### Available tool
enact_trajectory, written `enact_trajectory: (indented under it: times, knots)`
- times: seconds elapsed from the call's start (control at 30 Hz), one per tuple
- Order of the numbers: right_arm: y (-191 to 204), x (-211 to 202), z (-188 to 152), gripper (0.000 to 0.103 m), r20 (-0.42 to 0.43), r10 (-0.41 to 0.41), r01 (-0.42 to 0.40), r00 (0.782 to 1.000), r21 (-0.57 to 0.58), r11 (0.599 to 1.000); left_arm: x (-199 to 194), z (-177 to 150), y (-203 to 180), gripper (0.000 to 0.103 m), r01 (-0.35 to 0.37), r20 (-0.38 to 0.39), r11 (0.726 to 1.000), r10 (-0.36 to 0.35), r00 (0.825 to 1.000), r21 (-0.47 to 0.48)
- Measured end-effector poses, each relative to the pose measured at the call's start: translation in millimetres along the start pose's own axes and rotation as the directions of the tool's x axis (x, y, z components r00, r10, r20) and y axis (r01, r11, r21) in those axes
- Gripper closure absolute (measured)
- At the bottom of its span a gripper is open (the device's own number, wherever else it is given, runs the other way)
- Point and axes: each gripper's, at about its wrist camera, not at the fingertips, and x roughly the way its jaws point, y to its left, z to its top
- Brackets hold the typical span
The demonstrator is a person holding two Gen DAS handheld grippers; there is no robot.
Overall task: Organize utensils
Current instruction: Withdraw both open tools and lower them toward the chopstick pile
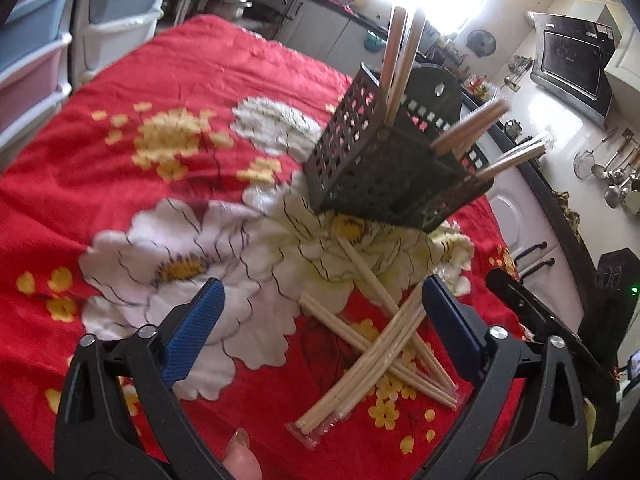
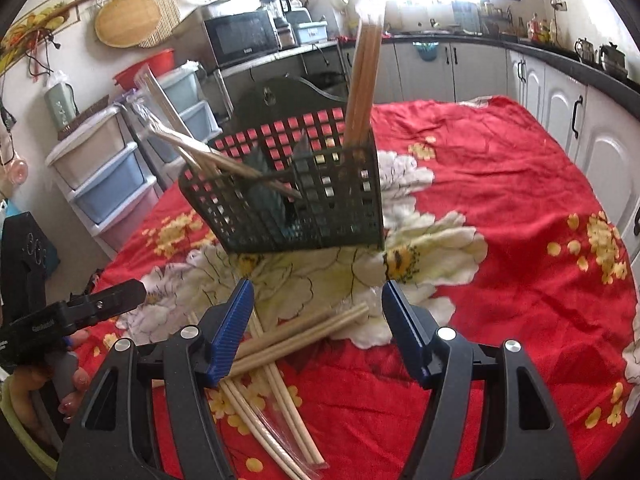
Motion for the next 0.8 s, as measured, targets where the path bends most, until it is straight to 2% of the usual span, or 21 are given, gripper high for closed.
enact_trajectory:
  times: [0.23,0.5,0.8]
  knots:
    - [-4,14,-8,0.04,-0.058,-0.008,0.009,0.998,0.016,1.0,16,-9,6,0.04,0.051,-0.085,0.997,-0.056,0.995,-0.059]
    - [-11,33,-14,0.051,-0.123,0.005,0.003,0.992,0.063,0.998,28,-19,12,0.054,0.083,-0.15,0.991,-0.099,0.984,-0.104]
    - [-20,47,-17,0.059,-0.163,0.032,-0.009,0.986,0.138,0.99,39,-15,15,0.057,0.097,-0.166,0.988,-0.116,0.979,-0.116]
